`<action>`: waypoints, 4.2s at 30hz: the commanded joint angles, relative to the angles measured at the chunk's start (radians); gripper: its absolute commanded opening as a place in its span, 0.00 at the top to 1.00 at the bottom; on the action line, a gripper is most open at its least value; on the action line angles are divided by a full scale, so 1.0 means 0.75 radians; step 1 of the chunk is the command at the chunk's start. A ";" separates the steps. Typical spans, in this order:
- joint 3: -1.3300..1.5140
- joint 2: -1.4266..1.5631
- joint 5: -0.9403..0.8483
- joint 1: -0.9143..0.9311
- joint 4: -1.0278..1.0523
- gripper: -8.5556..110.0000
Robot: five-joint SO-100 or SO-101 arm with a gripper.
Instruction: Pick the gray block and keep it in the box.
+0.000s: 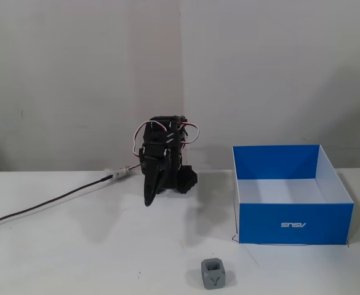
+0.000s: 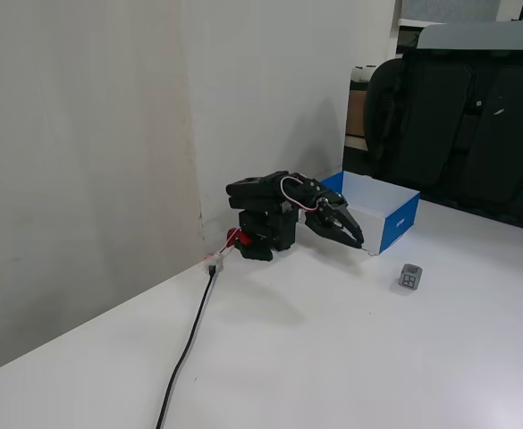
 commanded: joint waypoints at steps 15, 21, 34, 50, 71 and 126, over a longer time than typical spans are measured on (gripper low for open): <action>0.012 0.213 -0.041 -0.037 -0.031 0.93; 0.002 0.213 -0.020 -0.025 -0.002 0.93; -0.278 0.205 0.110 -0.100 0.325 0.93; -1.119 -1.401 0.090 -0.301 0.389 0.93; -1.716 -2.350 0.082 -0.538 0.366 0.65; -2.148 -1.814 0.129 -0.828 1.064 0.93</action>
